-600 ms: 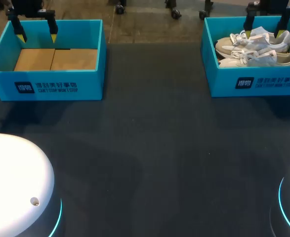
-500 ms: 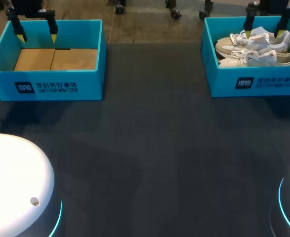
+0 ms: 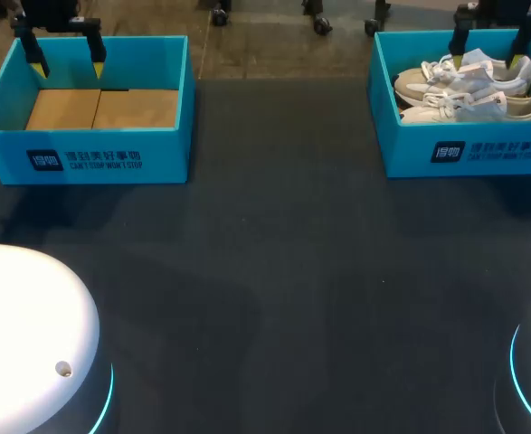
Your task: Take the shoe out of the shoebox, open the shoe tongue, remove and reinsert the insole, then place the shoe into the shoebox
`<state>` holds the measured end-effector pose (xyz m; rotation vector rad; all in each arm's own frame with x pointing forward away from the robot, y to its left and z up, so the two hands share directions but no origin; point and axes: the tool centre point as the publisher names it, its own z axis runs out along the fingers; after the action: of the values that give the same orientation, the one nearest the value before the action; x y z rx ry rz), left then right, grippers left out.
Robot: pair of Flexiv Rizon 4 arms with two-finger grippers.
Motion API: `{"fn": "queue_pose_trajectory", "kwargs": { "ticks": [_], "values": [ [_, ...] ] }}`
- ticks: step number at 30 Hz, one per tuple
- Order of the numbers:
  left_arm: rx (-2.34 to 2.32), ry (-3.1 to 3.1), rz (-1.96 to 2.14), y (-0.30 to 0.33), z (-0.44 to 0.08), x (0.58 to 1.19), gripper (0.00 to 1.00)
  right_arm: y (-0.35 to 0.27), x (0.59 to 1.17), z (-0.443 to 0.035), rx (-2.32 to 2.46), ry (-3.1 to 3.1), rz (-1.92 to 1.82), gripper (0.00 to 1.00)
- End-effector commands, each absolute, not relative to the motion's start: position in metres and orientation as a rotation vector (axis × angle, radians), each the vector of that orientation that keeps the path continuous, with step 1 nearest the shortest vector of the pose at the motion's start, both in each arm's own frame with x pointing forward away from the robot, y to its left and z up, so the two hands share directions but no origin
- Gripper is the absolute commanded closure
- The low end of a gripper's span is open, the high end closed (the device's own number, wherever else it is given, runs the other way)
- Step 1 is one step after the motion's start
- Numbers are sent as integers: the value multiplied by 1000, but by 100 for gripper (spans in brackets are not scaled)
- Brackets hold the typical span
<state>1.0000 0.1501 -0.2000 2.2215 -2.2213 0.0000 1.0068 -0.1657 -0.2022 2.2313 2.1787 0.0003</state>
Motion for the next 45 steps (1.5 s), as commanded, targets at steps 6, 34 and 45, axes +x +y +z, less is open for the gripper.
{"fn": "queue_pose_trajectory", "kwargs": {
  "ticks": [6,34,45],
  "values": [
    [2221,-2222,0,150,-200,1000,0,-220,1023,-215,2212,2144,-58,0],
    [2221,-2222,0,150,-200,1000,0,-316,1055,-309,2275,2019,-25,0],
    [2221,-2222,0,150,-200,1000,0,-326,1062,-341,2259,2024,-63,0]
  ]
}}
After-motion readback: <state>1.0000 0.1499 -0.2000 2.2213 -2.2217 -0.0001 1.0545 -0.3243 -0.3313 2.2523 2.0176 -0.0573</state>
